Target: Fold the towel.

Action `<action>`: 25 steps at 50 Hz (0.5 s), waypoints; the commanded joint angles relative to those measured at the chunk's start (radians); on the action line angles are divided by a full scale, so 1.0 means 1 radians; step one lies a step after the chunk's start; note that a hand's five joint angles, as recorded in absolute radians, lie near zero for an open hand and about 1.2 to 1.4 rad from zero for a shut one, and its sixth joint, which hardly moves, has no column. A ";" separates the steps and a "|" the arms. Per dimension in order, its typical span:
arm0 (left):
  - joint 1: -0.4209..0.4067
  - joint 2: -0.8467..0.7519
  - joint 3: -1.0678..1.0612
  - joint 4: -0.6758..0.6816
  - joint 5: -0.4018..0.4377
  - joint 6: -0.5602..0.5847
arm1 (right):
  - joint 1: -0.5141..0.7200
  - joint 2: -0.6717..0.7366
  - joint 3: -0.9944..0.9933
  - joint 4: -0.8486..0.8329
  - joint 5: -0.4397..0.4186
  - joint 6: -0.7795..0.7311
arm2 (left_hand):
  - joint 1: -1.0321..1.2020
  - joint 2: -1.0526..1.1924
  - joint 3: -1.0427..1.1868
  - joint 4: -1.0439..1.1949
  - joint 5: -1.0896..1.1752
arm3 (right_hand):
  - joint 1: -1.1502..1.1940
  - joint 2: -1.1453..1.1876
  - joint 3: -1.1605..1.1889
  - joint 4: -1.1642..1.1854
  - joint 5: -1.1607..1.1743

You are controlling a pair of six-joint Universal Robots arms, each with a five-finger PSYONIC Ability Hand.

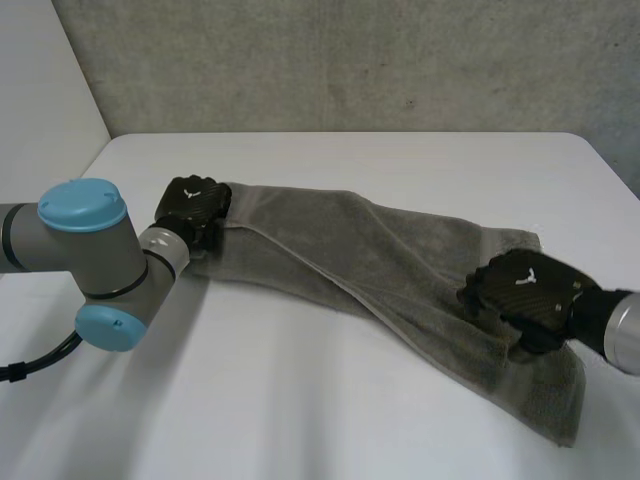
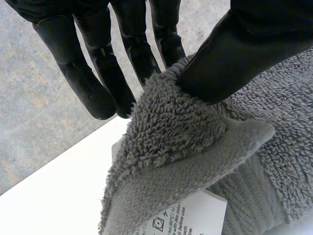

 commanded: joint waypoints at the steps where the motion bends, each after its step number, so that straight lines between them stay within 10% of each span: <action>1: 0.000 0.014 -0.013 -0.006 -0.001 -0.003 | -0.016 -0.045 0.122 -0.012 -0.004 -0.034 | -0.067 -0.111 -0.153 -0.125 -0.279 | 0.126 0.129 0.123 0.126 0.123; 25: 0.000 0.020 -0.021 -0.008 -0.003 -0.006 | -0.089 0.046 0.252 -0.078 -0.034 -0.193 | -0.067 -0.111 -0.153 -0.125 -0.279 | -0.097 -0.094 -0.100 -0.097 -0.100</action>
